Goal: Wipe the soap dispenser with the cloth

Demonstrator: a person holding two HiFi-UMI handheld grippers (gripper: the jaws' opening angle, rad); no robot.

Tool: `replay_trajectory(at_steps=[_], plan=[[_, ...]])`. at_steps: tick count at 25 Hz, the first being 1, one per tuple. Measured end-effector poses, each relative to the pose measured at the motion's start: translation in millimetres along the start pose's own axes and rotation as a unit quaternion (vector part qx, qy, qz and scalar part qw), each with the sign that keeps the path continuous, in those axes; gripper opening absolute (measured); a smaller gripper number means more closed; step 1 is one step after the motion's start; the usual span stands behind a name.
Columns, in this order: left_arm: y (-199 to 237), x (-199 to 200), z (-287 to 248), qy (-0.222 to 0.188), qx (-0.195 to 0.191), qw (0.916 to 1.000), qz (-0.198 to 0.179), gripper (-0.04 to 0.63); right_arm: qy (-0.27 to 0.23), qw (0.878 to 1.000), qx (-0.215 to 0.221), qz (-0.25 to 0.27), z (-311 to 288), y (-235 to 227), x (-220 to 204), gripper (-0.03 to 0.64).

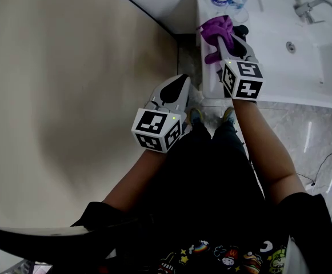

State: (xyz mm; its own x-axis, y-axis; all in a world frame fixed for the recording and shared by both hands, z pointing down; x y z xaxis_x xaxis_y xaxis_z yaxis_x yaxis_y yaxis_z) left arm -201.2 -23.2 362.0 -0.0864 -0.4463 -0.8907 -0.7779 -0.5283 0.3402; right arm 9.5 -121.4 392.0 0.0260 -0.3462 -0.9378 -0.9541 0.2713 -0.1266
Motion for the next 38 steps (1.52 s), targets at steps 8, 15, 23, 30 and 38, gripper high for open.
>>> replay_trajectory(at_steps=[8,15,23,30,38], plan=[[3,3,10,-0.006,0.006,1.0000,-0.001,0.008,-0.073,0.997,-0.025,-0.023,13,0,37,0.106],[7,-1,18,-0.002,0.016,0.9999,0.004,0.006,0.012,0.997,-0.042,-0.065,-20,-4,-18,0.106],[14,-7,26,0.002,0.023,0.9997,0.010,0.008,0.054,0.992,-0.073,-0.091,-39,-2,-41,0.106],[16,-8,23,0.003,0.023,0.9997,0.013,0.008,0.094,0.990,-0.066,-0.077,-45,2,-63,0.104],[16,-6,16,0.004,0.018,0.9997,0.017,0.008,0.120,0.990,-0.043,-0.058,-37,3,-67,0.104]])
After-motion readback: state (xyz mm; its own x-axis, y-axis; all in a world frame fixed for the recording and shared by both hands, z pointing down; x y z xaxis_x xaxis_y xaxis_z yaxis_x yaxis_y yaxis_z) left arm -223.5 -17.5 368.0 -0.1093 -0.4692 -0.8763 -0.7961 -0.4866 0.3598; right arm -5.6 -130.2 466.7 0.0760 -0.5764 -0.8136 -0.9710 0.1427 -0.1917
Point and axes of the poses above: the fingertips, and each gripper's own axes: z backward along the fingers, y to its left, x out of its top, the point moved 10 cm from there along z, backward along the fingers, and after that the axes turned 5 degrees about -y, right-handed, at the moved point
